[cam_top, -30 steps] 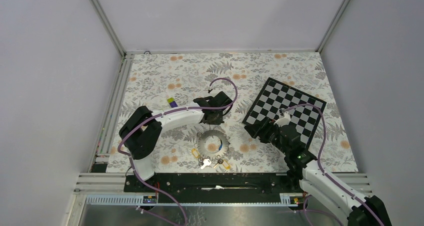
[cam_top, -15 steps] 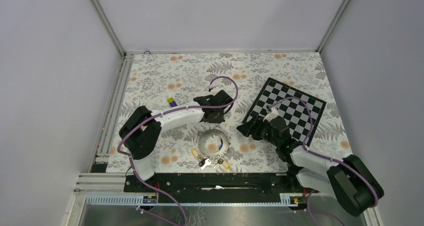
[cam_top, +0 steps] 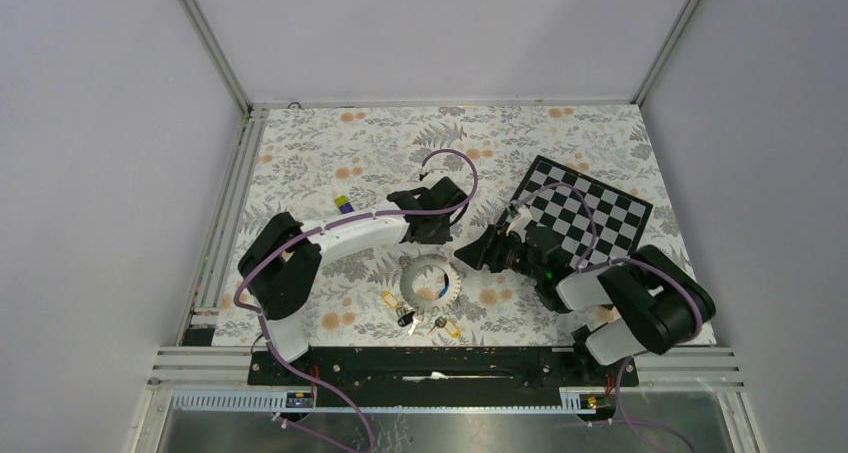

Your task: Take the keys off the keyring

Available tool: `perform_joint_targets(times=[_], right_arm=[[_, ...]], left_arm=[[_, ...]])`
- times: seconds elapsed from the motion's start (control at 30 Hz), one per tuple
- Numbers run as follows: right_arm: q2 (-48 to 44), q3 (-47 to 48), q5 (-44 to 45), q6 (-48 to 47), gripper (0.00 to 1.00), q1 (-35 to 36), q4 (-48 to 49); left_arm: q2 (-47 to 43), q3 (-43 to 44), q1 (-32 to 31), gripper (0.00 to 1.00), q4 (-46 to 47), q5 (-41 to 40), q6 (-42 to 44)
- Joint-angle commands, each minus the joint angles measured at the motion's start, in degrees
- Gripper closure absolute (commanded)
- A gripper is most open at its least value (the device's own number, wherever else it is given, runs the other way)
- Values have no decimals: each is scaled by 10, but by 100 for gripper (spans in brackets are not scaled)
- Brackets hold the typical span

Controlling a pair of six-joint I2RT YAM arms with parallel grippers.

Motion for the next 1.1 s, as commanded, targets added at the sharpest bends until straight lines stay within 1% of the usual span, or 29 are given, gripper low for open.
perform_joint_targets(times=[0.0,0.13,0.2,0.27,0.43,0.6,0.87,1.07], right_arm=[[76,30,-35,-13,30,12,138],[159,39,-61,6,30,20,248],[191,36,-61,17,27,22,305],[212,35,-58,27,22,23,333],[243,50,-59,25,21,26,337],[267,62,-54,14,24,25,337],[289,83,-45,3,26,26,329],[296,103,-39,-1,31,26,309]], left_arm=[[-13,24,-2,100,10,1,3],[-11,25,-2,100,10,2,4],[-9,26,-2,100,10,2,4],[-8,26,-2,100,10,3,4],[-7,28,-2,100,10,4,5],[-7,30,-2,100,10,6,5],[-8,32,-2,100,10,10,5],[-8,30,-2,100,10,13,3]])
